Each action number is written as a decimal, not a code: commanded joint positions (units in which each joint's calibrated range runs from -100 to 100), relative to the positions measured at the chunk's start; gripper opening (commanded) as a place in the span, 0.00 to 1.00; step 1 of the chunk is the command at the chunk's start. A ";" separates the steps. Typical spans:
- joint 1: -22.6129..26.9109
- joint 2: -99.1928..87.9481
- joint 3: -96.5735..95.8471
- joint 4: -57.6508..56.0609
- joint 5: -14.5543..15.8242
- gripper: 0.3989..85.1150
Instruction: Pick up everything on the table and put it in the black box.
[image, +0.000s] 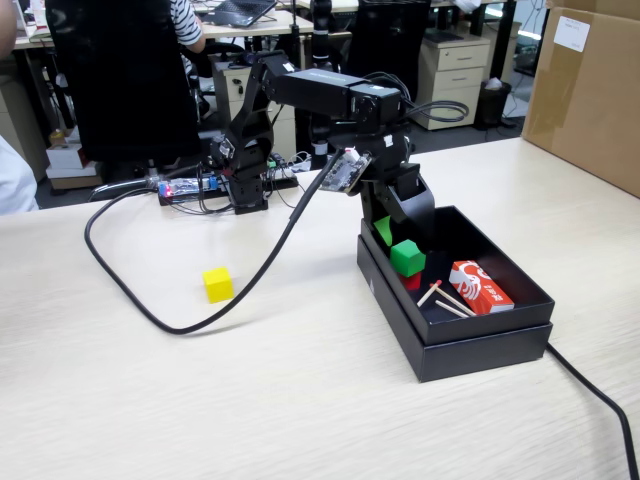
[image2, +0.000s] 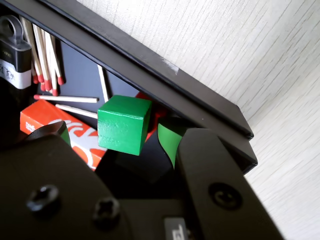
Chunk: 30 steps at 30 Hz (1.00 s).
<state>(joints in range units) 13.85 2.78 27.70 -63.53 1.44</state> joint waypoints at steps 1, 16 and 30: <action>-0.54 -5.59 3.21 -0.53 -0.10 0.44; -9.52 -41.39 -9.21 -0.53 -3.91 0.52; -21.68 -44.84 -36.05 -0.53 -9.18 0.57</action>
<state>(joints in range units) -7.06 -38.77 -9.17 -63.76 -7.20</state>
